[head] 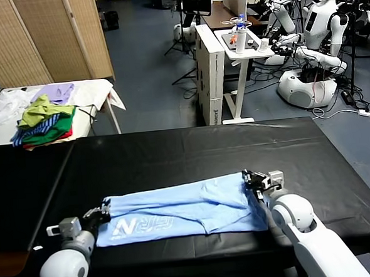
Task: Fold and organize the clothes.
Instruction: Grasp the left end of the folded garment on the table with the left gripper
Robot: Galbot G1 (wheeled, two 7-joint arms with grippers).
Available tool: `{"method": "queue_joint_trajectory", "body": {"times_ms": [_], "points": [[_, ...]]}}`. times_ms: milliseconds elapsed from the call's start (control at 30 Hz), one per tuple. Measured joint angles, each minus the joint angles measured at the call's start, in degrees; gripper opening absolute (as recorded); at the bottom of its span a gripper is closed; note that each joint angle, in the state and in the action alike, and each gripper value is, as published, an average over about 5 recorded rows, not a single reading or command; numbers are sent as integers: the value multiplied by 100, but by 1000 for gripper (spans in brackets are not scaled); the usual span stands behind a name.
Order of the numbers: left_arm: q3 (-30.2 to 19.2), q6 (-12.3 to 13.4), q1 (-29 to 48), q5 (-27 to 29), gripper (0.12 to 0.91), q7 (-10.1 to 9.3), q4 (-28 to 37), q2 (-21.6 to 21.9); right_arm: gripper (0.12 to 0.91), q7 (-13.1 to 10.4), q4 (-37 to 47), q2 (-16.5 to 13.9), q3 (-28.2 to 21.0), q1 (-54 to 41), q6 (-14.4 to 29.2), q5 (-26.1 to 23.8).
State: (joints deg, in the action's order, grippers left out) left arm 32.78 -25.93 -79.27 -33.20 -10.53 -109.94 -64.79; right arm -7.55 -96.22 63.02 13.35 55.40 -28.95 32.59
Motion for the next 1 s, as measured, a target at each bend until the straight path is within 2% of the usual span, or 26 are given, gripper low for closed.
{"method": "queue_joint_trajectory", "body": {"times_ms": [67, 167, 200, 267, 333, 433, 500, 633, 733, 1000], "points": [[-5, 29, 65, 32, 165, 21, 64, -16, 225, 84, -17, -2, 24, 21, 13, -4], [3, 74, 100, 123, 167, 69, 101, -59, 385, 194, -114, -48, 96, 109, 38, -36], [9, 89, 92, 165, 185, 84, 97, -74, 462, 222, -165, -70, 129, 153, 48, -45], [28, 116, 62, 247, 260, 103, 74, -94, 575, 263, -299, -120, 210, 265, 64, -55], [58, 134, 20, 314, 387, 109, 26, -101, 708, 285, -469, -176, 318, 407, 75, -53], [141, 151, -63, 357, 558, 106, -82, -111, 853, 324, -801, -264, 537, 678, 89, -32], [216, 169, -134, 354, 672, 100, -158, -137, 893, 363, -1050, -317, 705, 886, 99, -12], [390, 210, -311, 348, 864, 107, -309, -237, 906, 438, -1516, -390, 1039, 1310, 129, 36], [505, 235, -483, 376, 902, 141, -413, -346, 907, 477, -1821, -413, 1280, 1621, 149, 69], [570, 225, -853, 403, 907, 146, -577, -731, 907, 514, -2343, -439, 1619, 2149, 161, 93]]}}
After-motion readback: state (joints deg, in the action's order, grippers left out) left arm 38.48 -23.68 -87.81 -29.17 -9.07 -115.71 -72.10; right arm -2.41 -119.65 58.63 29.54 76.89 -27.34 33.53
